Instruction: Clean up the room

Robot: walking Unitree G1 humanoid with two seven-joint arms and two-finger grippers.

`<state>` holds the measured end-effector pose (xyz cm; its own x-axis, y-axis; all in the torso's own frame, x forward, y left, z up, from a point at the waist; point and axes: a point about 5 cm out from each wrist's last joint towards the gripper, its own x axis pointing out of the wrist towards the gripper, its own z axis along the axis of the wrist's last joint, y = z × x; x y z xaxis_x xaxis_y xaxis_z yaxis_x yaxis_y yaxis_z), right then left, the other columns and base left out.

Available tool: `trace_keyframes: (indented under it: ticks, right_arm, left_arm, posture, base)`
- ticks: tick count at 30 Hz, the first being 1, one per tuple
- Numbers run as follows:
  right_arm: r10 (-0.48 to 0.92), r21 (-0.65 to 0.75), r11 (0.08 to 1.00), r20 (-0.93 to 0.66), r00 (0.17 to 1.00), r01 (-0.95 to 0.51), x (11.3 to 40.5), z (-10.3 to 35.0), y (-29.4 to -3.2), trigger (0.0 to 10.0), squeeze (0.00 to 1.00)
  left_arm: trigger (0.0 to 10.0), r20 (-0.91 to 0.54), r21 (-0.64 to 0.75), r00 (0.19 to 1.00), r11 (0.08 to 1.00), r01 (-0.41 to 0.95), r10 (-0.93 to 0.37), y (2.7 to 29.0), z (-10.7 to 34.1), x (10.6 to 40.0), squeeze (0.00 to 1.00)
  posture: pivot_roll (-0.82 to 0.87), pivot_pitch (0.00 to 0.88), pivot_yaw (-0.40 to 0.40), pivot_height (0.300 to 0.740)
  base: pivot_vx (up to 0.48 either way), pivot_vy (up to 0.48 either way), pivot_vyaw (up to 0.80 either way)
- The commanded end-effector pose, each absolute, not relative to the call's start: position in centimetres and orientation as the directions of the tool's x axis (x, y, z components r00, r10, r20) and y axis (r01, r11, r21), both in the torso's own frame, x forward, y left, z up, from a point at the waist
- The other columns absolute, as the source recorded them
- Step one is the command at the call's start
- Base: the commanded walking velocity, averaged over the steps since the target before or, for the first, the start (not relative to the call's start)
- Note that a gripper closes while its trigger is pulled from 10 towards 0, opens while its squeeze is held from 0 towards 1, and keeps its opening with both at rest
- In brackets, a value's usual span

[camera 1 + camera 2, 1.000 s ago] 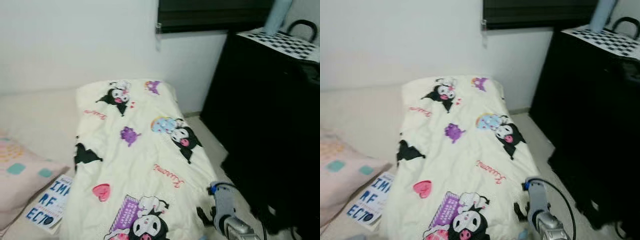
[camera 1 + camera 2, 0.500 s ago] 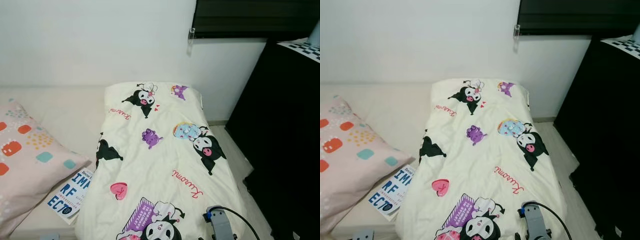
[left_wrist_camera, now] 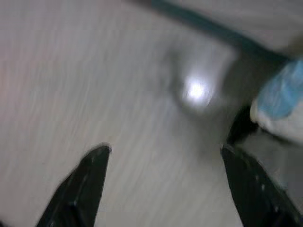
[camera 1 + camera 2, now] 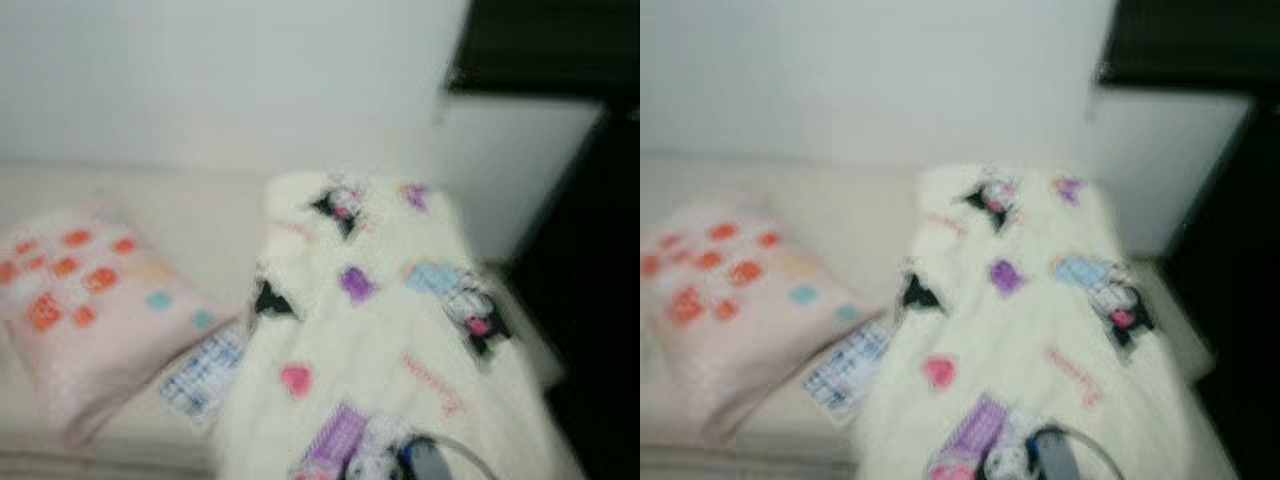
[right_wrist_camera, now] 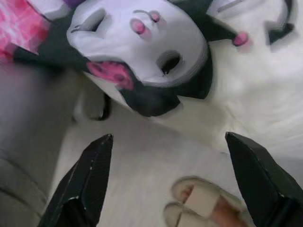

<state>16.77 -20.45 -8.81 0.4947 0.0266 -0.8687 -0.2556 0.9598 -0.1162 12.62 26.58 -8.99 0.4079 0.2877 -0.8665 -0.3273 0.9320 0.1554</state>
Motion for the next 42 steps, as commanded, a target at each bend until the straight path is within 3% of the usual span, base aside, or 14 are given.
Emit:
trace_keyframes:
  ticks: [1, 17, 30, 42]
  right_arm:
    - [0.038, -0.108, 0.958, -0.871, 0.490, -0.266, 16.5, -9.0, -20.0, 10.0, 0.00]
    - [0.038, -0.104, 0.958, -0.879, 0.475, -0.268, 15.8, -9.3, -20.0, 10.0, 0.00]
    - [0.041, -0.108, 0.953, -0.880, 0.474, -0.282, 15.9, -9.2, -20.3, 10.0, 0.00]
    - [0.052, -0.107, 0.944, -0.885, 0.463, -0.312, 15.6, -9.3, -20.1, 10.0, 0.00]
  left_arm:
    - [10.0, -0.894, 0.170, 0.348, 0.932, -0.321, 0.283, 26.6, -9.6, 10.8, 0.00]
    - [10.0, -0.903, 0.170, 0.333, 0.936, -0.309, 0.273, 26.5, -9.9, 9.7, 0.00]
    - [10.0, -0.896, 0.163, 0.357, 0.945, -0.283, 0.262, 26.2, -9.7, 10.7, 0.00]
    - [10.0, -0.896, 0.131, 0.381, 0.957, -0.259, 0.226, 23.5, -10.1, 11.9, 0.00]
  posture:
    - [-0.13, 0.122, -0.059, 0.740]
    - [-0.13, 0.125, -0.058, 0.740]
    - [-0.13, 0.113, -0.054, 0.740]
    - [-0.13, 0.114, -0.057, 0.740]
  base:
    - [0.000, 0.000, 0.73]
    - [0.000, 0.000, 0.73]
    - [0.000, 0.000, 0.73]
    - [0.000, 0.000, 0.73]
